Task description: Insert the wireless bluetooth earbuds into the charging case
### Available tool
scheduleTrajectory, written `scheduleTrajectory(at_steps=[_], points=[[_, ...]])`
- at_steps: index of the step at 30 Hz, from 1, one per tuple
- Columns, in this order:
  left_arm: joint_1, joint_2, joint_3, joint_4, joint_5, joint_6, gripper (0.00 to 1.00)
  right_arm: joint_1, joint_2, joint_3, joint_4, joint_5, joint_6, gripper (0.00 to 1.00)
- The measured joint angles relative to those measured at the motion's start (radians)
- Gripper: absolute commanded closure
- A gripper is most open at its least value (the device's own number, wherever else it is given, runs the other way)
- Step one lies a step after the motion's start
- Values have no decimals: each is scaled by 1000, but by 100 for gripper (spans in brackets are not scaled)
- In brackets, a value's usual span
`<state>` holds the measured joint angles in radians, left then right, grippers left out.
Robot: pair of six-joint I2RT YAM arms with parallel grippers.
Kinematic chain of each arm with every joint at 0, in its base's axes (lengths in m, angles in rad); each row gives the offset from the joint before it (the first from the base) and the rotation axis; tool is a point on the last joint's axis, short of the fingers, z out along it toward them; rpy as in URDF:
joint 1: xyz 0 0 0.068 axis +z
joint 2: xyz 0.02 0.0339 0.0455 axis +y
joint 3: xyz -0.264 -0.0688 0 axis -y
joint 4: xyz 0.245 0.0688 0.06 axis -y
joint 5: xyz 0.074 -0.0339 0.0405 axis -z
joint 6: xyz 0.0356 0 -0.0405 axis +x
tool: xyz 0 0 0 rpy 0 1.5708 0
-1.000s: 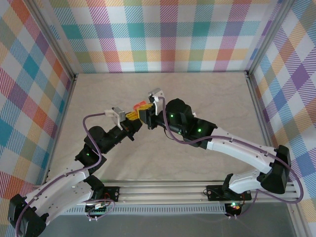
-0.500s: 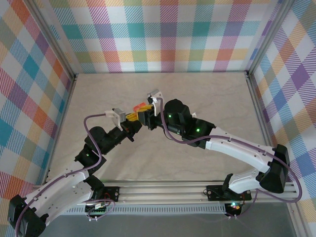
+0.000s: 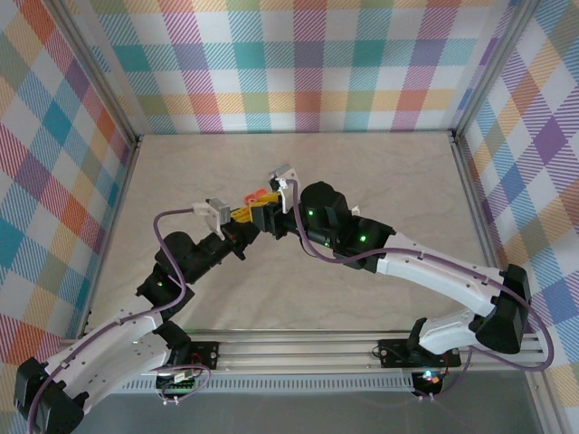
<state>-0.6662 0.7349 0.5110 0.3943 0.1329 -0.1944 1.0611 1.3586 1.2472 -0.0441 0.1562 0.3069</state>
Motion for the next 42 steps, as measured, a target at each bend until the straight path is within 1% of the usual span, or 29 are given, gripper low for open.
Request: scheduleTrajectory(at_steps=[7, 10, 26, 32, 37, 42], points=[[0, -11, 0, -8, 0, 0, 100, 0, -1, 0, -2, -2, 0, 72], [0, -24, 0, -21, 0, 0, 100, 0, -6, 0, -2, -4, 3, 72], [0, -42, 0, -23, 1, 4, 100, 0, -34, 0, -31, -39, 19, 65], [0, -55, 0, -18, 0, 12, 100, 0, -80, 20, -125, -45, 17, 62], [0, -80, 1, -30, 12, 34, 100, 0, -130, 106, -207, -28, -6, 59], [0, -76, 21, -60, 60, 56, 100, -8, -171, 177, -280, 2, -35, 55]])
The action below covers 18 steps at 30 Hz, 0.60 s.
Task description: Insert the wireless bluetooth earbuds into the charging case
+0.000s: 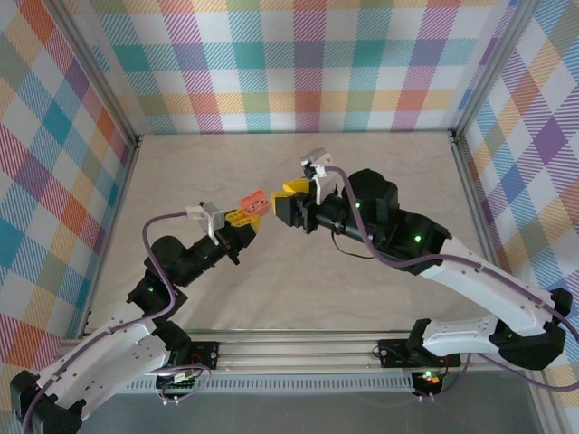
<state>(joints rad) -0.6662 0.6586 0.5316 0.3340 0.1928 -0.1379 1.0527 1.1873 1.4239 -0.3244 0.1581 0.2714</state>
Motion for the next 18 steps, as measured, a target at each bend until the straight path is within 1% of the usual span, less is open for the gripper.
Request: scheduleTrajectory(at_steps=[4, 8, 11, 15, 18], points=[[0, 24, 18, -17, 51, 6, 100, -36, 29, 80, -92, -12, -7, 53], [0, 57, 29, -19, 107, 8, 100, -108, 71, 121, -169, -72, 5, 53], [0, 87, 39, -21, 149, 8, 100, -190, 86, 116, -209, -159, 40, 52], [0, 123, 55, -20, 205, 7, 100, -333, 86, 73, -196, -326, 115, 52], [0, 142, 57, -10, 235, 5, 100, -406, 95, 42, -189, -430, 164, 51]])
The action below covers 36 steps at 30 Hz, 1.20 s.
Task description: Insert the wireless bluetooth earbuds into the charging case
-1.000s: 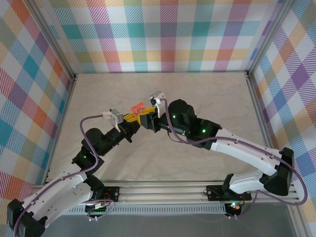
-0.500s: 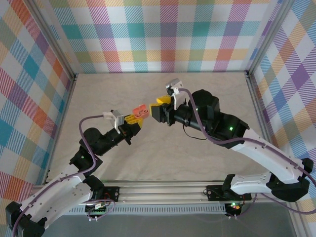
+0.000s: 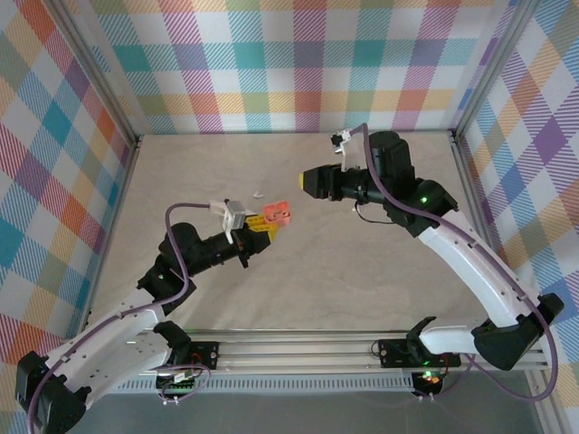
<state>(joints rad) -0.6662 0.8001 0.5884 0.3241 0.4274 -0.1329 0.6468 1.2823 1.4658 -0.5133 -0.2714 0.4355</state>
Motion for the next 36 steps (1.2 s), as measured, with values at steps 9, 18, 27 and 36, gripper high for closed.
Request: scheduleTrajectory(at_steps=[9, 18, 27, 36], points=[[0, 148, 11, 74, 80, -14, 100, -101, 83, -21, 4, -245, 89, 49], [0, 207, 31, 114, 134, -13, 100, -137, 134, -31, 10, -397, 116, 50], [0, 270, 49, 150, 159, -13, 100, -137, 183, -32, 68, -535, 154, 51], [0, 281, 86, 151, 159, -8, 100, -137, 234, -32, 76, -640, 172, 52]])
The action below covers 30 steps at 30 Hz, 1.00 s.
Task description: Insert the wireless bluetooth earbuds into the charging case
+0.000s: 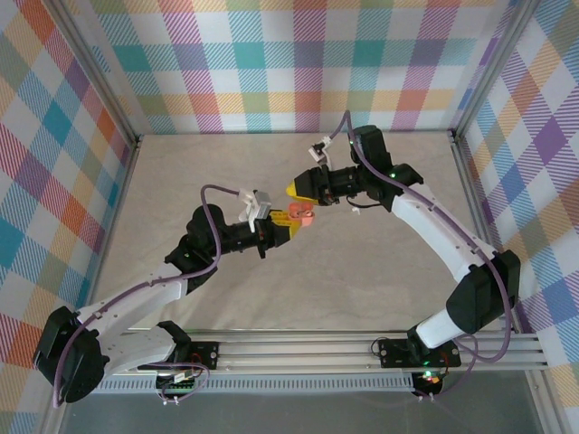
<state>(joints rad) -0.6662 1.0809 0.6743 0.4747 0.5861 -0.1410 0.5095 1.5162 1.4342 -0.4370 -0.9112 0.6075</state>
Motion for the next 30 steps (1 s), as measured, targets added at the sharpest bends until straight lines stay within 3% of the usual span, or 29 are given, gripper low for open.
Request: scheduleTrajectory(at_steps=[21, 30], points=[[0, 25, 11, 4, -31, -1, 100, -6, -35, -2, -13, -60, -16, 53], [0, 17, -2, 2, -55, -2, 100, -8, -110, -18, -5, -23, -56, 49]])
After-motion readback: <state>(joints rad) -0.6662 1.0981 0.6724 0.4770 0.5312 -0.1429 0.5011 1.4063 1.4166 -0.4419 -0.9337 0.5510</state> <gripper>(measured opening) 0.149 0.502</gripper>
